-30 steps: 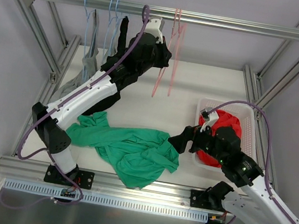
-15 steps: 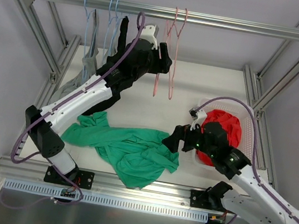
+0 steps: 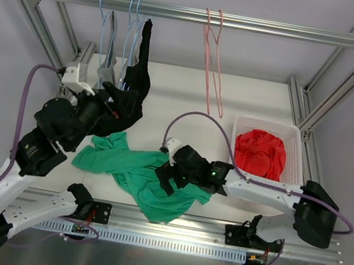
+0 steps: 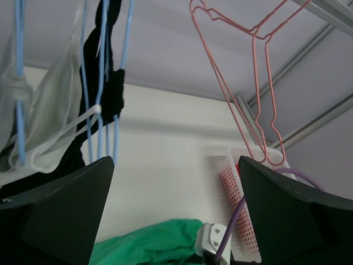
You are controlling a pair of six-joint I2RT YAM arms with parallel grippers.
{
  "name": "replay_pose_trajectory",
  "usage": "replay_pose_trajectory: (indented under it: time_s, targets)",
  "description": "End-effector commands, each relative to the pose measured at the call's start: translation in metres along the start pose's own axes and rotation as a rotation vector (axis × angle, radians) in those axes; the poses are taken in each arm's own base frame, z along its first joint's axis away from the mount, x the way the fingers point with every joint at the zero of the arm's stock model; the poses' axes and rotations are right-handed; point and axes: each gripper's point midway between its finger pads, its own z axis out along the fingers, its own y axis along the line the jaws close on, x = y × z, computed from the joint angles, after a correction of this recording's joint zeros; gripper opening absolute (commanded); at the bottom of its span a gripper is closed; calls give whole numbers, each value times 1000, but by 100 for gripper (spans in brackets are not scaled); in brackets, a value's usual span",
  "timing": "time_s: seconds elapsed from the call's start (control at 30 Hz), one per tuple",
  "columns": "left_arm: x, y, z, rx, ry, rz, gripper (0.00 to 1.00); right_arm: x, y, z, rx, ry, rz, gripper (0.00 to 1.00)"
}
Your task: Remove the tank top from the hanger
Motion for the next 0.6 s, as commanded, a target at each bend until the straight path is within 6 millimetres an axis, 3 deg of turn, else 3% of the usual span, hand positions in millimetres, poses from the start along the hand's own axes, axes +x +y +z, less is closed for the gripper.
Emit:
replay_pose_trajectory:
  time_s: [0.0,0.07,0.17,0.27,0.4,0.57]
  targets:
    - [24,31,-17,-64,50,99,99,-54,11,13,20,-101,-154,99]
    - [31,40,-33,-60,80,123,99,-51,12,31,2,-53,-260,100]
    - [41,49,-50,-45,139,185,99,-67,28,47,-79,-47,-405,99]
    - [51,55,-63,-34,198,244,99,-54,26,62,-114,38,-528,100]
    - [65,63,-70,-11,229,298,99,-45,29,96,-161,120,-564,100]
    - [80,85,-72,-85,228,307,99,-21,22,110,-142,178,-503,99]
